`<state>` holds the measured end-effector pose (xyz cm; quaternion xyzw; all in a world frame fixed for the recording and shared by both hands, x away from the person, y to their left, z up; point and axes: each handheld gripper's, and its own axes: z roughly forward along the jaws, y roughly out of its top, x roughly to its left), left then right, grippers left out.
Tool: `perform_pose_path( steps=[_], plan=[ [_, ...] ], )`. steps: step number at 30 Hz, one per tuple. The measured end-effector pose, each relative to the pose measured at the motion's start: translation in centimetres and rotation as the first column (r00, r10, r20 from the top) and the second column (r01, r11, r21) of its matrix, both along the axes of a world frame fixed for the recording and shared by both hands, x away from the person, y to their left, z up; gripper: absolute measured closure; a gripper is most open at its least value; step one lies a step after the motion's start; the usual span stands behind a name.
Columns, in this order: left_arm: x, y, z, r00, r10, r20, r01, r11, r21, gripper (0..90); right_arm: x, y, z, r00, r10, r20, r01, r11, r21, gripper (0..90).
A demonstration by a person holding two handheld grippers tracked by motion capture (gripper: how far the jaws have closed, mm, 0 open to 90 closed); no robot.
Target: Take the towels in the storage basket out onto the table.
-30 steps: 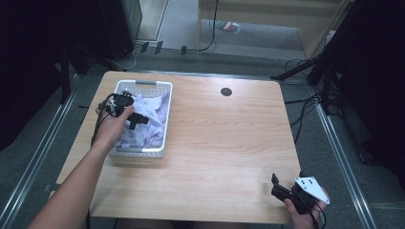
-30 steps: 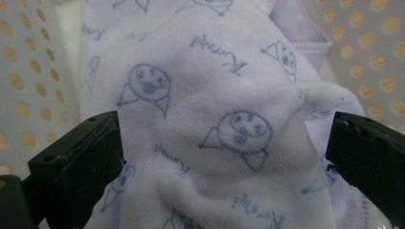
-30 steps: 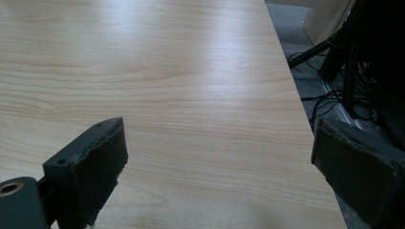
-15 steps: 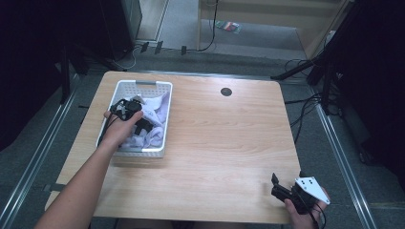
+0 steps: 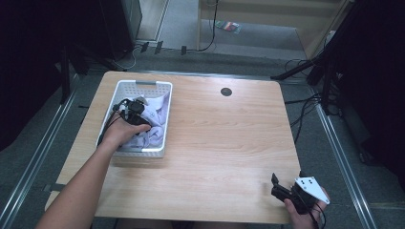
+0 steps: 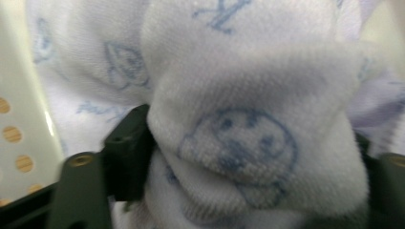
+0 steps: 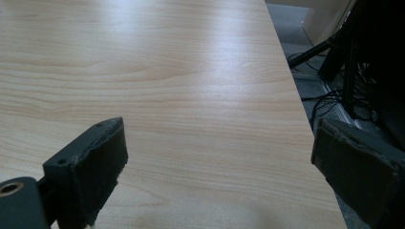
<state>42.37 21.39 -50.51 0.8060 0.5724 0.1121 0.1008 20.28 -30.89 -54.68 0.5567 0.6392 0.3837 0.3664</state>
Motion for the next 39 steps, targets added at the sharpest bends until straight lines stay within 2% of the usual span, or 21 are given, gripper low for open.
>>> perform_pose_path(
  steps=[3,7,11,14,21,32,39],
  plan=[
    [0.0,0.0,0.3,1.0,0.0,0.002,0.0,0.9999,0.014,48.4,0.0,0.0,0.0,1.0,0.0,-0.001,0.0,1.0,0.0,5.1],
    [0.0,0.3,0.7,1.0,0.001,0.004,-0.001,1.0,0.008,55.8,0.0,0.0,0.0,1.0,0.0,0.0,0.0,1.0,0.005,5.1],
    [-0.2,0.5,1.3,0.9999,-0.007,0.015,0.006,1.0,0.005,57.0,0.0,0.0,0.0,1.0,0.001,-0.004,-0.001,1.0,0.005,5.1],
    [-0.3,0.7,2.2,0.9993,0.011,0.035,-0.01,0.9997,-0.021,57.0,0.0,-0.1,0.0,1.0,0.002,-0.004,-0.002,1.0,0.006,5.1],
    [-0.7,1.6,4.2,0.9974,0.009,0.072,-0.007,0.9995,-0.032,56.9,0.0,-0.1,0.0,1.0,0.001,-0.004,-0.001,1.0,0.006,5.1],
    [-1.6,1.8,8.0,0.9919,-0.009,0.127,0.014,0.9993,-0.034,56.8,0.1,0.0,0.0,1.0,0.002,-0.006,-0.001,1.0,0.004,5.1],
    [-2.0,1.4,10.0,0.9867,-0.025,0.16,0.03,0.9993,-0.024,56.7,0.1,0.0,0.0,1.0,0.001,-0.006,-0.001,1.0,0.004,5.1]
  ],
)
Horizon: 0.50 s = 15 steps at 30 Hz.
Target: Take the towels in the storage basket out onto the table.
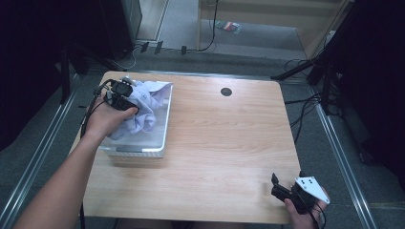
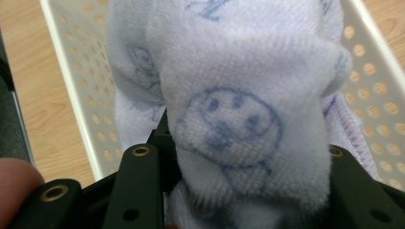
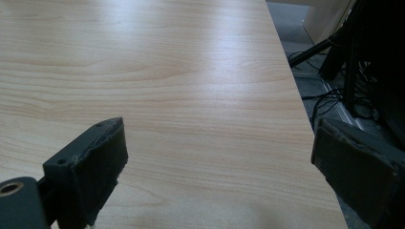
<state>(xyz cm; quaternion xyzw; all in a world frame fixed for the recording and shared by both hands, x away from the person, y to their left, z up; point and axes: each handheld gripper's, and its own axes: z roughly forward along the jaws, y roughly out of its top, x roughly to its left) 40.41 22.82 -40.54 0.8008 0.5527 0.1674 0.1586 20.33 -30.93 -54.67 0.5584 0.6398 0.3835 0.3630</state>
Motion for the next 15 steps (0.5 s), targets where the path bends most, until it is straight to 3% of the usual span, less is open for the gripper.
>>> perform_pose_path(
  steps=[15],
  plan=[
    [-0.5,-1.1,3.6,0.9988,-0.023,0.043,0.022,0.9997,0.005,56.4,0.0,0.0,0.0,1.0,-0.001,-0.001,0.001,1.0,-0.001,5.1]
  ],
)
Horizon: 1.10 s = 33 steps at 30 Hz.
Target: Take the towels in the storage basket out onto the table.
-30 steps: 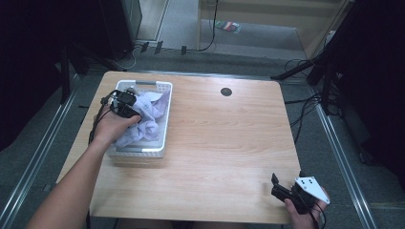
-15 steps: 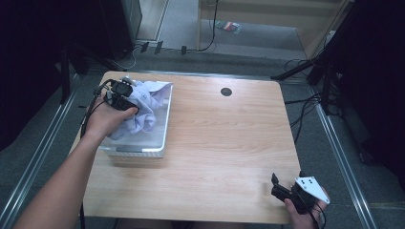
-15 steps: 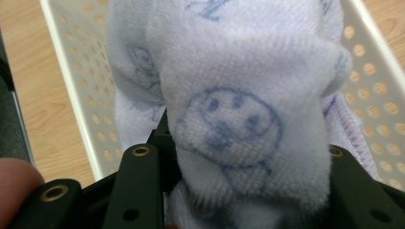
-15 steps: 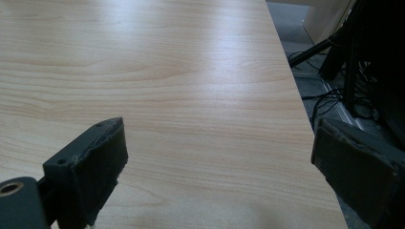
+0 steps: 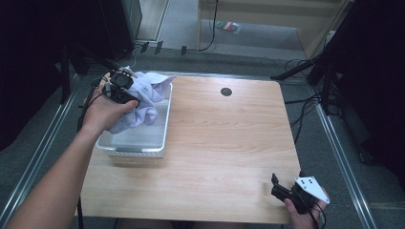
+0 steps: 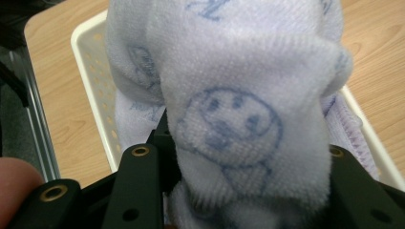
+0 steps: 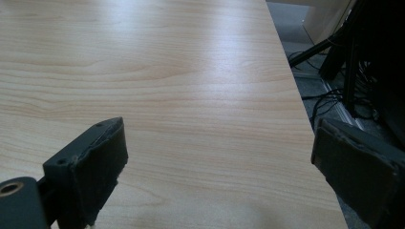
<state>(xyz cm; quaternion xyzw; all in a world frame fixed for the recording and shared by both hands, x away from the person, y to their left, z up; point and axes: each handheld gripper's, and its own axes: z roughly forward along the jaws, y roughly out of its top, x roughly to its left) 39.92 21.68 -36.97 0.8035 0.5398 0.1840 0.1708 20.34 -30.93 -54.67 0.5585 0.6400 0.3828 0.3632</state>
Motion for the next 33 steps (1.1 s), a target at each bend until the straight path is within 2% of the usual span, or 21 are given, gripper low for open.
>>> perform_pose_path(
  steps=[8,16,33],
  plan=[
    [0.0,-1.3,1.4,0.9998,-0.021,0.008,0.021,0.9998,-0.007,56.2,0.0,0.0,0.0,1.0,0.001,0.001,-0.001,1.0,-0.001,5.1],
    [-0.1,-3.7,2.5,0.9978,-0.061,0.027,0.061,0.9981,0.0,55.9,0.0,0.0,0.0,1.0,-0.002,0.002,0.002,1.0,-0.001,5.0],
    [0.1,-10.1,1.8,0.9879,-0.155,0.011,0.155,0.9879,0.005,55.8,0.0,0.0,0.0,1.0,0.0,0.007,0.0,1.0,-0.001,5.1]
  ],
)
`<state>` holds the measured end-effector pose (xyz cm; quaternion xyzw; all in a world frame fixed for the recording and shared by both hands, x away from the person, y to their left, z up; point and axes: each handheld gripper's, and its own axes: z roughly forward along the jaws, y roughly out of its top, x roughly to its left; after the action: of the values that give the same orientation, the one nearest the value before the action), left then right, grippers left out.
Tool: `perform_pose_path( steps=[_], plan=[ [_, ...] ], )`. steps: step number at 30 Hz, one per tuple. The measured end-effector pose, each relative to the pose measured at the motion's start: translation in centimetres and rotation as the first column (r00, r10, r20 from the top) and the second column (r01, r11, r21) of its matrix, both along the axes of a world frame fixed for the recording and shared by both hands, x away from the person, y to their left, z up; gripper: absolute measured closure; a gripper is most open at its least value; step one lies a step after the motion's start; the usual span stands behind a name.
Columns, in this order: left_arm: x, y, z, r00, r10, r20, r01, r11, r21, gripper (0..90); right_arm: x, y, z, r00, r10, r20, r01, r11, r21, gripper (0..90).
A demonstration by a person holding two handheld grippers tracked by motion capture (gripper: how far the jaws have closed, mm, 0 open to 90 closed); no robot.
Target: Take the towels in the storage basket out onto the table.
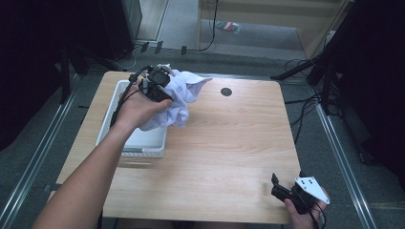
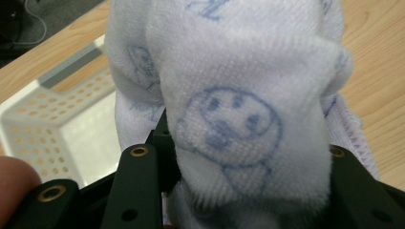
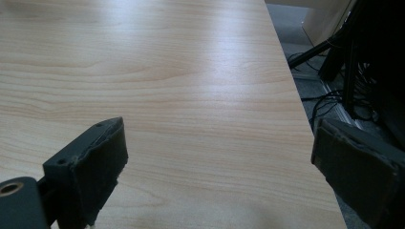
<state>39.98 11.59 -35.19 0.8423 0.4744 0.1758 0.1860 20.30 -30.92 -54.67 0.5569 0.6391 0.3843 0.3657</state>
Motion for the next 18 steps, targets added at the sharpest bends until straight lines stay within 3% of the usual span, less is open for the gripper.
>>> perform_pose_path(
  steps=[7,18],
  plan=[
    [0.0,-3.0,-0.7,0.9993,-0.036,-0.002,0.036,0.9993,-0.011,55.2,0.0,0.0,0.0,1.0,-0.001,0.001,0.001,1.0,-0.001,5.1],
    [0.0,-8.4,-2.9,0.9925,-0.114,-0.043,0.115,0.9934,0.006,54.9,-0.1,0.0,0.0,1.0,0.002,0.007,-0.002,1.0,0.0,5.1]
  ],
)
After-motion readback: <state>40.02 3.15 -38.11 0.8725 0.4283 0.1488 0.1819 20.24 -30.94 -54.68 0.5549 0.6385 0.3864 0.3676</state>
